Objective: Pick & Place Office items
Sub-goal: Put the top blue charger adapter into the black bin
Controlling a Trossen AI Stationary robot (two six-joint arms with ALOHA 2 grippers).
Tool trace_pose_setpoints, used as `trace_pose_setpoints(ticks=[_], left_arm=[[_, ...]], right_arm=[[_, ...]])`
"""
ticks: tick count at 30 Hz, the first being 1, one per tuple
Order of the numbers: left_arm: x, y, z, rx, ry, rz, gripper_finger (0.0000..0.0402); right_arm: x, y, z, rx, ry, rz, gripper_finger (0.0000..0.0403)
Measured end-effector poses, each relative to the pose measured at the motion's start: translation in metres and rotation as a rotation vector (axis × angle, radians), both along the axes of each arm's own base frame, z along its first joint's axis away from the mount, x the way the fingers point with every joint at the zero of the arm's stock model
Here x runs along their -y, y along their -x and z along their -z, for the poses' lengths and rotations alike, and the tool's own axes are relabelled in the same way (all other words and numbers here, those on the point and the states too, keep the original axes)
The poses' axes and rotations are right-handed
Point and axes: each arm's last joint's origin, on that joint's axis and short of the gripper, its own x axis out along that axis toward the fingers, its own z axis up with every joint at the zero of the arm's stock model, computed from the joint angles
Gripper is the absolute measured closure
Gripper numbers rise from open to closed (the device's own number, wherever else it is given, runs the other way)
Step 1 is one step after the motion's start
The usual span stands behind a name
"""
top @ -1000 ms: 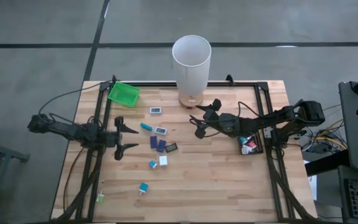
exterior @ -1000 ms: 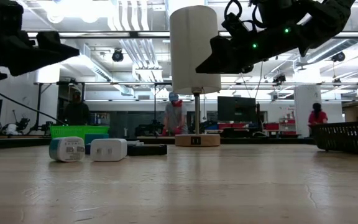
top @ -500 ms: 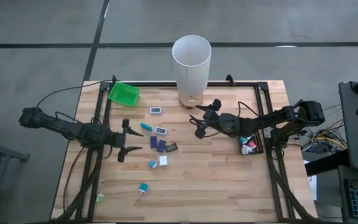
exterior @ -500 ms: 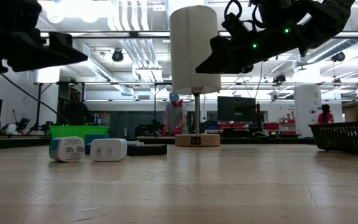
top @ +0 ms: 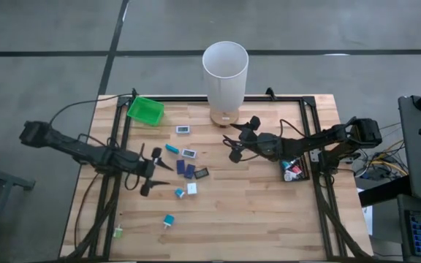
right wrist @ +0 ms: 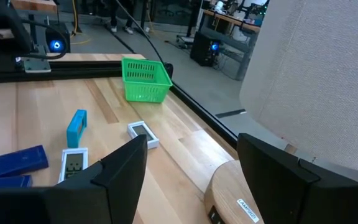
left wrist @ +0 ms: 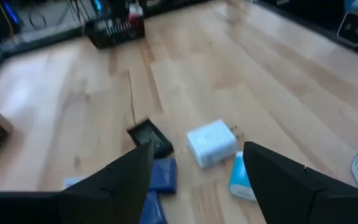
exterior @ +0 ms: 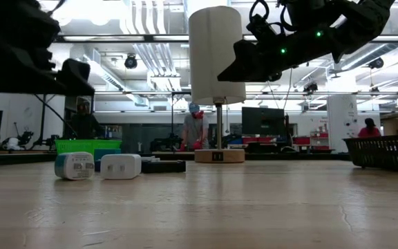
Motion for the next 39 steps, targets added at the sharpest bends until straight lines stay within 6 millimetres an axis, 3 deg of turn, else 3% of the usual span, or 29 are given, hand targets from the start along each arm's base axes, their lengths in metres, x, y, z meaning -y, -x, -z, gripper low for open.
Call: trace_pose_setpoints(ticks=[16,39], left_arm=[[0.009,-0.024,0.031,-0.124,0.048,0.066,0.0149],[0.018,-0.052,0.057,-0.354,0.143,0.067,0.0149]], right_arm=[[0.0,0.0,0.0,0.0,0.0,0.0,0.0152],[0.0,0.0,0.0,0.0,0.0,0.0,0.0153]])
